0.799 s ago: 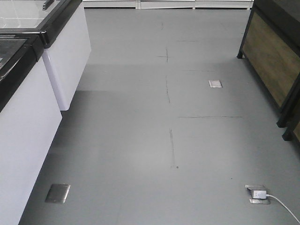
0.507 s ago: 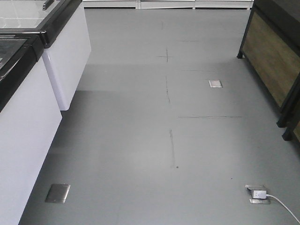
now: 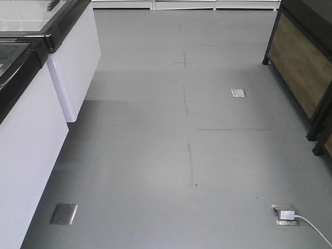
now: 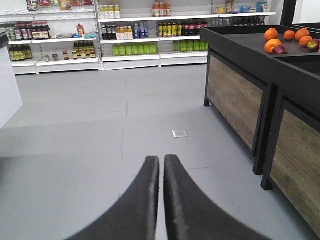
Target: Left arm holds basket, right arm returns cookies
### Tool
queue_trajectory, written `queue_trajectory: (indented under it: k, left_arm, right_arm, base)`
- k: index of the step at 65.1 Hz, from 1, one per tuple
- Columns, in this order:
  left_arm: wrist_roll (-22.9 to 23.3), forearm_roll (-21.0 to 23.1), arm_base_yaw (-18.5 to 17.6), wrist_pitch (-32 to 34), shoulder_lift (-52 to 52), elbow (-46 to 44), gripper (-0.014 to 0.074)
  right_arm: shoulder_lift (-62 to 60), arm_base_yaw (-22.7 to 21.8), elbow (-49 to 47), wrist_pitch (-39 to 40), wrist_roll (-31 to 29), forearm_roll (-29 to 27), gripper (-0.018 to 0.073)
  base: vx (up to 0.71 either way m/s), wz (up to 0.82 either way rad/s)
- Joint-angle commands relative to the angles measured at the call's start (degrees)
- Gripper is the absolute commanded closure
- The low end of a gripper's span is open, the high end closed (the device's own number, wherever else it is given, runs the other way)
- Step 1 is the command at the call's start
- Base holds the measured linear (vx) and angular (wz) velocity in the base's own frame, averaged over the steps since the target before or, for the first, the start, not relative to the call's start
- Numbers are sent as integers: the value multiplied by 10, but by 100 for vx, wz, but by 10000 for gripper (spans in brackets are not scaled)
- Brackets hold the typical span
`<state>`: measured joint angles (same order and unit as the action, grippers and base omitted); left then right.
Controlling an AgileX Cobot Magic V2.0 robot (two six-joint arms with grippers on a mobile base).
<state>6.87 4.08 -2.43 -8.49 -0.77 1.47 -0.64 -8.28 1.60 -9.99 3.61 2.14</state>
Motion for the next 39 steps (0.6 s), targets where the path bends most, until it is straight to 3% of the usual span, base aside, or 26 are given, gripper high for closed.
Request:
queue_trajectory:
  k: [1,18,28,39]
  left_arm:
    - [-1,5,1,39,-7,-12,602]
    - [-1,5,1,39,-7,-12,602]
    - [-2,-30,1,46,-7,-12,602]
    - [-1,-30,1,48,-7,-12,602]
  right_arm:
    - [-7,-2,10,41,-3,5,566]
    - [-7,-2,10,41,-3,5,566]
    - [-7,-2,10,41,-3,5,566]
    - [-7,-2,10,41,-3,5,566]
  base:
    - [0,0]
    - [0,0]
    - [0,0]
    - [0,0]
